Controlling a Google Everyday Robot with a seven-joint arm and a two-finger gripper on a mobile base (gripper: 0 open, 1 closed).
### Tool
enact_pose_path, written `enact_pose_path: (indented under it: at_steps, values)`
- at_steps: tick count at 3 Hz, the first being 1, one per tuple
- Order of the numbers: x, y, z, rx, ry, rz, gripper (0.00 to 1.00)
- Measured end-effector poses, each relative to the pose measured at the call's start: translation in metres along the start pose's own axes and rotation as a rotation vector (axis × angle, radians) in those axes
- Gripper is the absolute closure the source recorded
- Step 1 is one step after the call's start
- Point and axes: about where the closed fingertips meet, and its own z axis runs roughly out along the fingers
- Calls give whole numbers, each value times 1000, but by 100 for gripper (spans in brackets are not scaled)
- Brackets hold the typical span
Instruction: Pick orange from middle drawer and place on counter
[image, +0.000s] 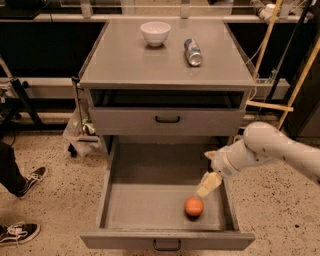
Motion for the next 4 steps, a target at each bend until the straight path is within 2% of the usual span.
enact_pose_path:
  at_steps: [1,2,3,4]
  values:
    - [68,-22,52,28,-137,39,0]
    - [67,-22,51,29,-136,38,0]
    - [71,-16,84,40,-105,42,0]
    - [90,0,144,59,0,60,0]
